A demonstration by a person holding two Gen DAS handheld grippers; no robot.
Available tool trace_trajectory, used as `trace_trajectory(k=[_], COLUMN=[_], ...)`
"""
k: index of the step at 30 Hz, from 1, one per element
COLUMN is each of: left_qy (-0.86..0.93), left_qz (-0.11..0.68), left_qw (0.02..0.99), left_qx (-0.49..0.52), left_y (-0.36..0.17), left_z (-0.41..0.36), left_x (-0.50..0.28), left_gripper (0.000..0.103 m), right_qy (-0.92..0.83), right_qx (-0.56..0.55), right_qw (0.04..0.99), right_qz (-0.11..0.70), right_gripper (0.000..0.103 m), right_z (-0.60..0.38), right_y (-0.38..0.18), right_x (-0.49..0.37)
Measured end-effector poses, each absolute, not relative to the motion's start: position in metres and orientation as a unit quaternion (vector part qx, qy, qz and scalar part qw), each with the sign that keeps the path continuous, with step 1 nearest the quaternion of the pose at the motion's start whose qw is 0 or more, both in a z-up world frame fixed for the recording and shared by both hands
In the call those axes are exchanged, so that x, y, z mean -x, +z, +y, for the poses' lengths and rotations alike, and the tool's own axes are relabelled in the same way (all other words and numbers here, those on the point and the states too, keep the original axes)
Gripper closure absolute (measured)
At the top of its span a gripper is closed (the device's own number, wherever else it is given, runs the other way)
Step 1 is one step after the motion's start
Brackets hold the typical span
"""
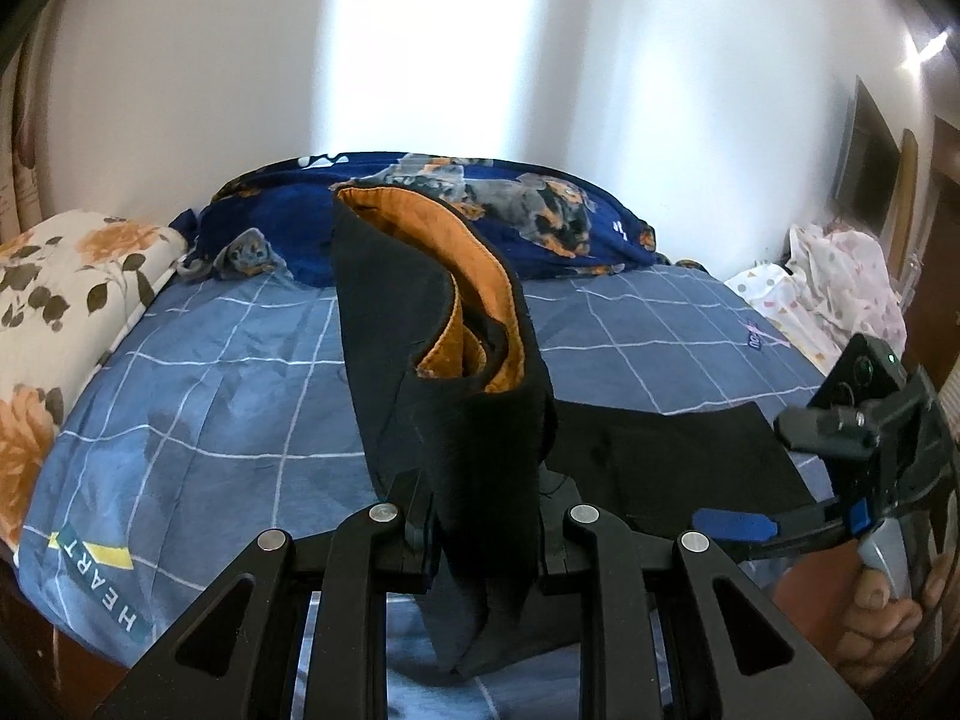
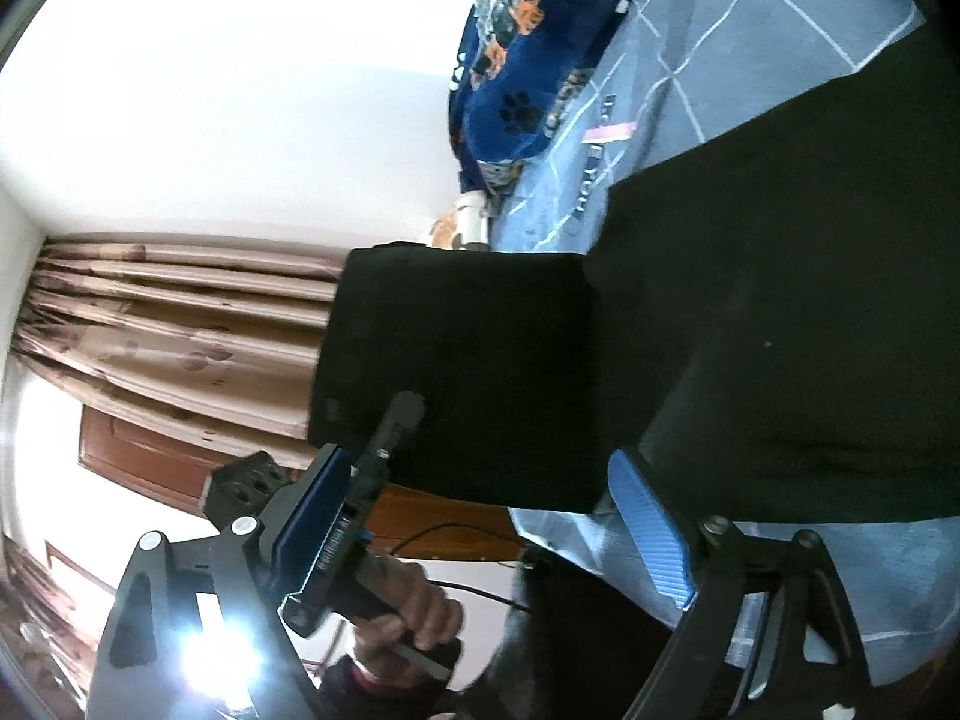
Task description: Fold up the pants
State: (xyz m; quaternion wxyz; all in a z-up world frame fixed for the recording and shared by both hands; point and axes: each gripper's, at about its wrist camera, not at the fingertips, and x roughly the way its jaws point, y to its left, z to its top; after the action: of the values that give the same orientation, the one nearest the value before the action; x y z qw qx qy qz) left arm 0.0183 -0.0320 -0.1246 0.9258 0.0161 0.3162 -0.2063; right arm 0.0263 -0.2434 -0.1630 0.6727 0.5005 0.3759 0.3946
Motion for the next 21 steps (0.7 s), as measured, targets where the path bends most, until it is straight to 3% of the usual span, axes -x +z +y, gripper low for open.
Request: trace_trajectory(k=[21], left_qy=[-0.224], left_qz=[0.32], left_qw=[0.92], left_qx=[-0.039], left_y=[-0.132], left_z=[-0.058], left_x=[-0.016], left_gripper=[0.081], right_qy=[0.414], right_qx=[-0.513], right_qw=[0.654], right_qz=[0.371], right_gripper=[0.011], right_z=[-0.238], right_y=[-0.138], right_x=[-0.05])
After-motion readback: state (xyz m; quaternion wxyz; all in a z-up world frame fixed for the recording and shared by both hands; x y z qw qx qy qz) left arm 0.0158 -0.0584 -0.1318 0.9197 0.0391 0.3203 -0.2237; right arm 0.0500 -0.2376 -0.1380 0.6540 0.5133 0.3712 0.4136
